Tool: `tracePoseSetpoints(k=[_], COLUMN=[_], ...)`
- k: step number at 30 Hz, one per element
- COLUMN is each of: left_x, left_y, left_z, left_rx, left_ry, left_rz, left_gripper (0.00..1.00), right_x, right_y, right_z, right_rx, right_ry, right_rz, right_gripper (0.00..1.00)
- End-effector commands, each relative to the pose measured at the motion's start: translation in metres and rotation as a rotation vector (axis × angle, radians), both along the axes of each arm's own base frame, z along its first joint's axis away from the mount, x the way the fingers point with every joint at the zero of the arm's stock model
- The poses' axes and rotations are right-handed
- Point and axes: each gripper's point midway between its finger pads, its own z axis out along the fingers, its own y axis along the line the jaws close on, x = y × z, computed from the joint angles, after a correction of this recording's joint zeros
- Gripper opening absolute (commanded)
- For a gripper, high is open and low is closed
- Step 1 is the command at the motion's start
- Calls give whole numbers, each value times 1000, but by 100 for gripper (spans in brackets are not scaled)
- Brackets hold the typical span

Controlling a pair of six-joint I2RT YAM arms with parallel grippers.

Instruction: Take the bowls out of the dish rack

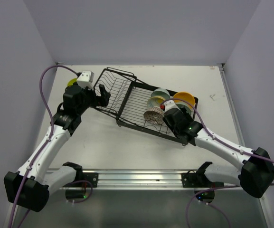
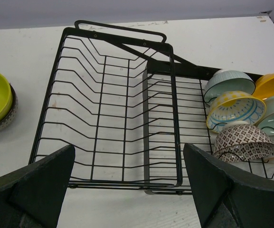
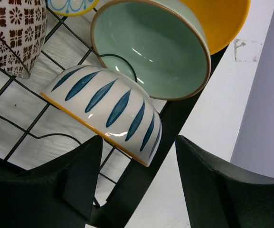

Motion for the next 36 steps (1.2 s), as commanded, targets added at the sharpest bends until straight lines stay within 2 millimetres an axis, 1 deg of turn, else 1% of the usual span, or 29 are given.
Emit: tracePoseSetpoints(k=[1, 10, 12, 15, 16, 20, 21, 26, 27, 30, 31, 36], left_x=[1, 3, 3, 3, 3, 3, 3, 3, 3, 3, 4, 4], left_y=[-4, -4, -5, -5, -5, -5, -5, -6, -6, -6, -5, -6], left_z=[8, 5, 5, 4, 4, 3, 3, 2, 3, 2, 2, 2], left_rx=[-5, -3, -5, -4, -3, -5, -4, -8, -9, -9, -9, -10], left_ry=[-18, -9, -8, -6, -4, -2, 0, 2, 1, 3, 3, 5], left_rz=[-17, -18, -19, -19, -19, -22, -20, -22, -24, -20, -20, -21], left_gripper=[100, 100, 100, 100, 100, 100, 100, 100, 100, 100, 100, 100], right_x=[13, 21, 22, 22, 21, 21, 21, 22, 21, 21, 21, 20], right_y=[4, -1, -2, -6, -7, -4, -4, -9, -11, -15, -16, -21], right_z=[12, 5, 1, 2, -3, -8, -7, -1, 0, 4, 5, 14], right_rx=[18, -22, -40, -90, -118, -126, -124, -140, -148, -154, -154, -152], right_ry=[-77, -114, -106, -95, -77, -65, -69, -88, -94, -111, -113, -150], right_rz=[-32, -81, -86, -102, -103, -96, -100, -125, -137, -163, -167, -200], right_gripper=[66, 50, 45, 38, 37, 30, 26, 18, 13, 6, 1, 0])
